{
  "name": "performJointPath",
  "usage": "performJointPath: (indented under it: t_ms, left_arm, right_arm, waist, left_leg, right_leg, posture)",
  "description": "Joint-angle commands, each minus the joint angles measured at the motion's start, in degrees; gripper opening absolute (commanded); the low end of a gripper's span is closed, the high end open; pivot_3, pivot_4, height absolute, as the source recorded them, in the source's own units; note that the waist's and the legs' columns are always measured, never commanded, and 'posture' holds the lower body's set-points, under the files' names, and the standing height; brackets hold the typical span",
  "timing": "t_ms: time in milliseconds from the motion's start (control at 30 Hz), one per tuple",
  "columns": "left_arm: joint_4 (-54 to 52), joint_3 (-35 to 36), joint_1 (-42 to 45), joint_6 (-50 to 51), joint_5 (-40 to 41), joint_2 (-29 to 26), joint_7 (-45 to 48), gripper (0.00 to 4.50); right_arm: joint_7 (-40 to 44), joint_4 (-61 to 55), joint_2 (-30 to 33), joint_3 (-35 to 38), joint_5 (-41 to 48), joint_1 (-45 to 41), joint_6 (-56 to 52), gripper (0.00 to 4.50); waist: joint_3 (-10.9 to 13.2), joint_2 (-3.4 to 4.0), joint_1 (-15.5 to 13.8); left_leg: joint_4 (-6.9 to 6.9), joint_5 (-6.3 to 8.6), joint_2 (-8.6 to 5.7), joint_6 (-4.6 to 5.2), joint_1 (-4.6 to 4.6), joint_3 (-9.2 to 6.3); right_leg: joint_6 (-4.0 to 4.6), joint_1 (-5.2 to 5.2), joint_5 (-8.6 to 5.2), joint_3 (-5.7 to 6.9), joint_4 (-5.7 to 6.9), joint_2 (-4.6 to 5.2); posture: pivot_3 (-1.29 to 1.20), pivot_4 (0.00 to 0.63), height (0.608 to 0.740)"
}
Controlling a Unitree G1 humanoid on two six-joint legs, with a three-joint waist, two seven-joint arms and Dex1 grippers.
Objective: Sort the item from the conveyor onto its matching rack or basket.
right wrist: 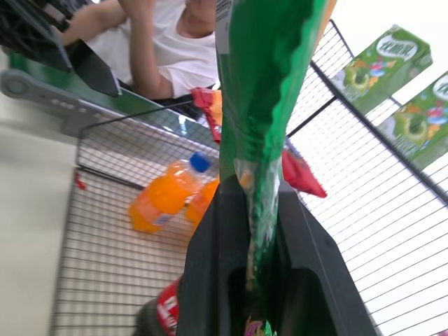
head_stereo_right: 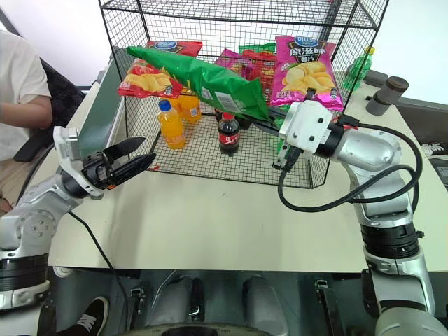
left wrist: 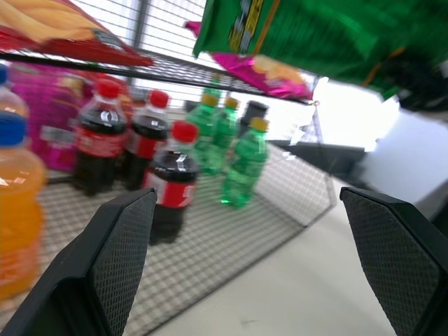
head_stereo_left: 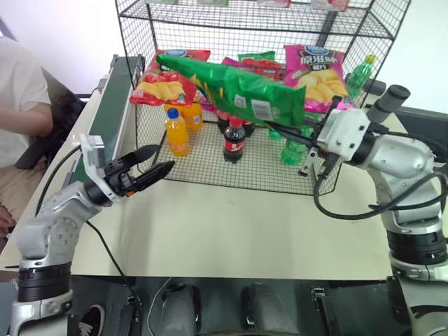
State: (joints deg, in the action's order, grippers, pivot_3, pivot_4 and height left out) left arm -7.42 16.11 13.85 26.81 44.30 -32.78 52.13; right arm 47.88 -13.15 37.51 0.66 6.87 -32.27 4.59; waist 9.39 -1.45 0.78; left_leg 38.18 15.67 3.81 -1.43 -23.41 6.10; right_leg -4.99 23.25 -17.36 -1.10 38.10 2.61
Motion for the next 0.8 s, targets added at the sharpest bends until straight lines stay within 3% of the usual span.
performJointPath:
  t_ms: [33, 267, 367, 667, 800]
  left_arm:
    - [-1.0, -0.6, 0.0, -1.9, -1.4, 0.6, -0.1, 4.47]
    - [-1.8, -1.6, -0.9, -3.1, -3.1, 1.7, -0.3, 4.47]
    - [-2.3, -2.0, -1.3, -3.6, -3.9, 2.2, -0.9, 4.47]
    - [-3.9, -2.1, -2.1, -3.6, -3.9, 3.3, -2.4, 4.47]
    - [-3.3, -2.4, -2.5, -10.0, -9.4, 3.8, -4.0, 4.47]
  right_arm:
    - [-9.0, 4.2, 1.3, -0.4, -13.0, -4.0, 6.9, 0.00]
    - [-23.6, 14.0, 3.7, -8.8, -39.4, -8.8, 13.5, 0.00]
    - [-28.4, 17.7, 2.9, -11.7, -46.4, -11.5, 13.1, 0.00]
    - [-32.1, 26.9, -2.2, -14.7, -51.6, -18.4, 4.3, 0.00]
    - [-30.6, 31.6, -4.6, -15.9, -51.9, -20.6, -0.6, 0.00]
  waist:
    - [0.0, 0.00, 0.1]
    - [0.0, 0.01, 0.4]
    - [0.0, 0.01, 0.4]
    - [0.0, 0.02, 0.3]
    - [0.0, 0.02, 0.4]
  left_leg:
    - [0.01, 0.00, -0.01, 0.00, 0.00, 0.02]
    - [-0.02, -0.17, 0.02, -0.30, 0.00, 0.03]
    - [-0.04, -0.20, 0.03, -0.34, 0.00, 0.06]
    - [-0.05, -0.23, 0.04, -0.40, 0.00, 0.15]
    - [-0.04, -0.23, 0.03, -0.39, -0.01, 0.19]
  right_leg:
    - [0.00, 0.01, 0.00, -0.01, 0.01, 0.03]
    - [0.01, 0.08, 0.00, -0.03, 0.03, -0.02]
    - [0.01, 0.11, 0.00, -0.06, 0.04, -0.01]
    - [0.01, 0.13, 0.00, -0.13, 0.06, -0.02]
    - [0.00, 0.15, 0.00, -0.14, 0.07, 0.00]
  posture:
    - [0.00, 0.150, 0.740]
    - [0.00, 0.150, 0.740]
    - [0.00, 0.150, 0.740]
    - [0.00, 0.150, 0.740]
    - [0.00, 0.150, 0.740]
